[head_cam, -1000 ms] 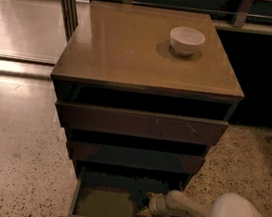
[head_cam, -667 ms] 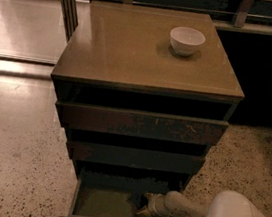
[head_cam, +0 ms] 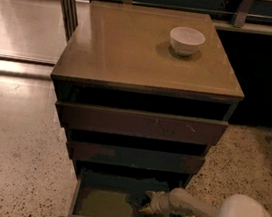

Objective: Pick sponge from bottom drawer and place on counter

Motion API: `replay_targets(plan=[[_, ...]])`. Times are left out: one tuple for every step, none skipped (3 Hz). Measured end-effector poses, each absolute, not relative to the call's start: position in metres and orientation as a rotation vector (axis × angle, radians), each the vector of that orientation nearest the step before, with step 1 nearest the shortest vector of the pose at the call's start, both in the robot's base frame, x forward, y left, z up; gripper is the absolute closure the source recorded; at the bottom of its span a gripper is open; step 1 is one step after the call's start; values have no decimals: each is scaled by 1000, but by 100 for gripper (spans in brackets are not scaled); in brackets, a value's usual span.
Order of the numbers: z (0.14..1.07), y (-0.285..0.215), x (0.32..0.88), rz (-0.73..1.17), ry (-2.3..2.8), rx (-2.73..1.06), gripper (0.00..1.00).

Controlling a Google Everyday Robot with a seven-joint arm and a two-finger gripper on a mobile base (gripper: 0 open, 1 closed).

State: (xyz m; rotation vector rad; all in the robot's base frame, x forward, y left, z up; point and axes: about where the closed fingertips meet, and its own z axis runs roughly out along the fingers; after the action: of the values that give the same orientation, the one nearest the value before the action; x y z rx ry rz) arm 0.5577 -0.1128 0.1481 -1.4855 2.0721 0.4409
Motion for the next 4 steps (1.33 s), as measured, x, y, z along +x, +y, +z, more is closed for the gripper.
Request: replay_targets(plan=[[179,-117,582,534,2031,-1468,100],[215,-135,619,604,2042,-1485,100],[215,-135,619,604,2042,-1485,100],[228,-133,613,606,2012,-1505,100]])
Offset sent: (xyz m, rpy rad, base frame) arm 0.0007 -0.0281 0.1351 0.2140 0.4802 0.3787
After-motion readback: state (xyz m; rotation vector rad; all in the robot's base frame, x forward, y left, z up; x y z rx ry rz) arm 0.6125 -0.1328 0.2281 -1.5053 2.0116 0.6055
